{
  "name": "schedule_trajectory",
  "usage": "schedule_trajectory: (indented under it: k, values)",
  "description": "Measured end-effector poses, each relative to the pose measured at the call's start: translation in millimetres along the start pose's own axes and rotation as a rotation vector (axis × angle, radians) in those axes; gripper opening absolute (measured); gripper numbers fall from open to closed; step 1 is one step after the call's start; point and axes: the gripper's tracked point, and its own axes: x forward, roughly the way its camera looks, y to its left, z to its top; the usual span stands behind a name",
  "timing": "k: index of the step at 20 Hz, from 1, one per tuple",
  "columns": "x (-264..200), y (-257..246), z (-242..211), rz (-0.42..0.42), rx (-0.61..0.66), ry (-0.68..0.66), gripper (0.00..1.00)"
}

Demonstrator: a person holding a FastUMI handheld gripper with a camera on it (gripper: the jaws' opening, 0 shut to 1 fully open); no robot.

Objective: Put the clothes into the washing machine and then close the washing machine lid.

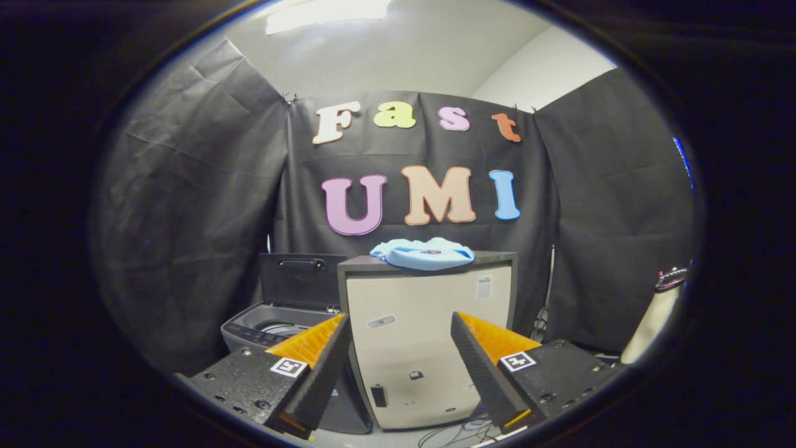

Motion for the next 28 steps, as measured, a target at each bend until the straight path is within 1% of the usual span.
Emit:
schedule_trajectory:
  k: [7,11,13,18,19,22,25,28]
  values:
    - [17,-5,-2,-0.023,0.049,0.044,0.97]
    - [45,-1,2,-0.012,0.067,0.080,0.97]
    - [63,-2,13,-0.015,0.068,0.091,0.97]
    - [109,-7,61,-0.041,0.057,0.074,0.97]
    - [123,-5,72,-0.034,0.062,0.075,0.97]
    - [163,-10,95,-0.022,0.024,0.088,0.97]
    - [205,-26,98,-0.041,0.012,0.168,0.97]
    - [247,-43,106,-0.065,0.009,0.214,0.97]
